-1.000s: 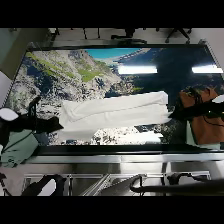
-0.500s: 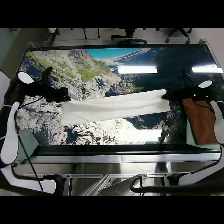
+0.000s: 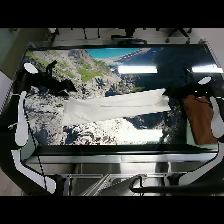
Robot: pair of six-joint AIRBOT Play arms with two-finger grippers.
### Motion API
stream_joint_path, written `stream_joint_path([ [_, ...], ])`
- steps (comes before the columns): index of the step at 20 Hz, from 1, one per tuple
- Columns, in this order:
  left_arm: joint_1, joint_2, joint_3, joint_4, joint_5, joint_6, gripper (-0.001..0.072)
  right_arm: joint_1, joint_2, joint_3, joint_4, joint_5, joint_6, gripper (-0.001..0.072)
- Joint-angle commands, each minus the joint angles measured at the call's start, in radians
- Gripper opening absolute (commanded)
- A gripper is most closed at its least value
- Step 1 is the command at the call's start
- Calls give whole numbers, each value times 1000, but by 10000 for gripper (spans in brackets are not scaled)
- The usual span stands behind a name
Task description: Fold the shirts.
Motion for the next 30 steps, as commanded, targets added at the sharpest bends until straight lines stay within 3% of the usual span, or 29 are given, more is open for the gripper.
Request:
stream_joint_path([
  [1,0,21,56,1,-26,-8,709,-2,-46,7,-15,7,10,642],
  [3,-1,36,74,-1,-40,-21,708,-1,-68,7,46,41,10,623],
  [4,-2,40,80,-6,-44,-34,708,2,-78,7,87,69,9,429],
  [7,-3,36,88,-107,-31,-35,676,20,-89,7,170,166,-39,130],
  [8,-14,30,88,-135,-22,-34,469,26,-89,7,189,199,-47,21],
  [10,-55,9,87,-139,-12,-31,83,24,-88,10,258,254,-47,21],
  [11,-82,-7,87,-139,-11,-25,17,16,-84,15,298,280,-47,21],
  [17,-390,-176,88,-128,111,-25,17,-88,43,59,525,447,-41,20],
  [21,-579,-327,89,-133,280,-61,16,-132,176,59,507,501,7,20],
  [25,-642,-393,96,-285,352,-66,17,-127,229,59,472,508,23,20],
  [30,-521,-261,349,-314,74,-51,16,-60,268,59,586,484,44,20],
])
